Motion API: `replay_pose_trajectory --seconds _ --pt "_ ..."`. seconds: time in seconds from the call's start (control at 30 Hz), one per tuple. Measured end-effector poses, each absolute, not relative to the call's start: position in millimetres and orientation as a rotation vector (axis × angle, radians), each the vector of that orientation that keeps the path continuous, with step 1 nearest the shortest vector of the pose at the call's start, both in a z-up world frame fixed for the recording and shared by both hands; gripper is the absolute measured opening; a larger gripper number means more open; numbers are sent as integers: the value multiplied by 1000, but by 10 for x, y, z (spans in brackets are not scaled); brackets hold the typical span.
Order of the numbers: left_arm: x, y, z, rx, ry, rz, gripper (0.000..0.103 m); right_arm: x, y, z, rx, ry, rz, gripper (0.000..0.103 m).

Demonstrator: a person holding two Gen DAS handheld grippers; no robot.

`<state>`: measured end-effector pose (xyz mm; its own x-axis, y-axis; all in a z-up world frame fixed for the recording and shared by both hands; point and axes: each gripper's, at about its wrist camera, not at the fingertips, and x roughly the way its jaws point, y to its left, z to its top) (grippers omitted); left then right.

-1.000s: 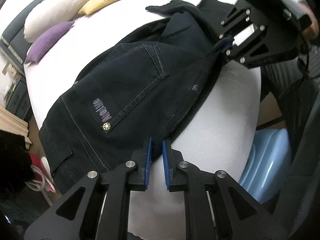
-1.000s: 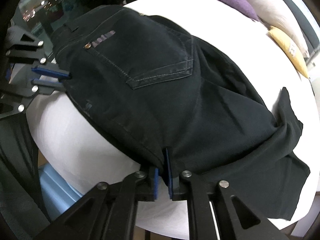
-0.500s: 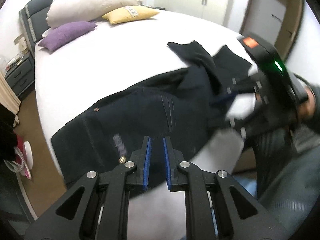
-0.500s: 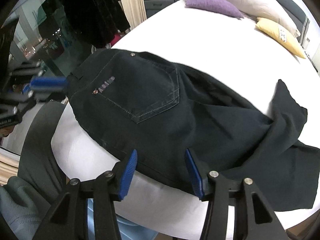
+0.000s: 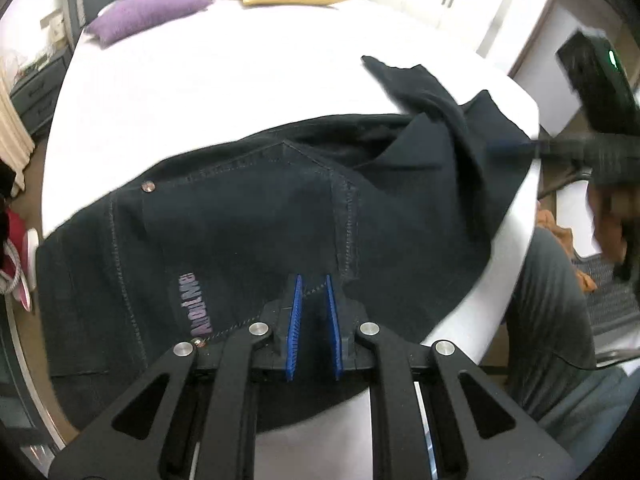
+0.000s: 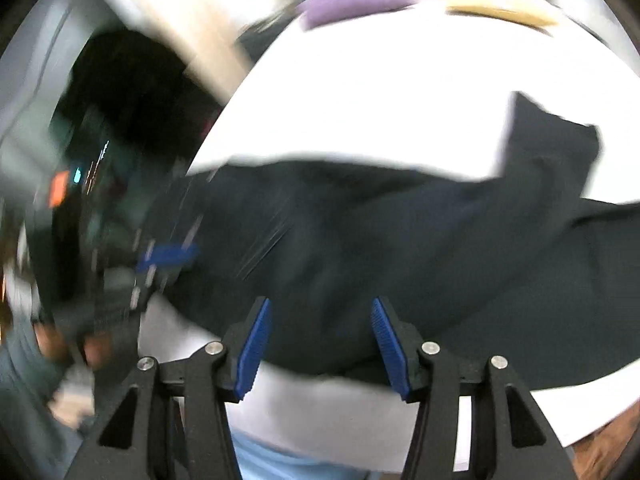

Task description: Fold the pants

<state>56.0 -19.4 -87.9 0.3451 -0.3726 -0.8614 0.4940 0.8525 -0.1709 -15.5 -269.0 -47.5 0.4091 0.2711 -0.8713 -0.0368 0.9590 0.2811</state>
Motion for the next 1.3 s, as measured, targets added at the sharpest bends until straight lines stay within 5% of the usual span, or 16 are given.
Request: replay_pose_trajectory --seconds 0.2,0.53,1.0,1.07,1.23,1.3 --pt "629 -181 -1203 93 1156 -532 12 506 -3502 -294 260 1134 -96 63" --pt "656 -107 -1240 35 1161 -555 11 1805 -3623 -876 121 1283 -223 67" --pt "693 33 -1239 -18 1157 -578 11 2244 -3867 -1373 108 1361 -404 72" --pt "695 43 -1246 -21 1156 -578 11 2238 -3856 -1354 105 1357 -375 65" --pt "702 -22 -1259 -20 1155 -575 11 2183 -3923 -1262 164 1340 -349 19" --pt "697 -16 -1260 -19 1154 -575 11 2135 -3981 -1202 191 1328 -344 11"
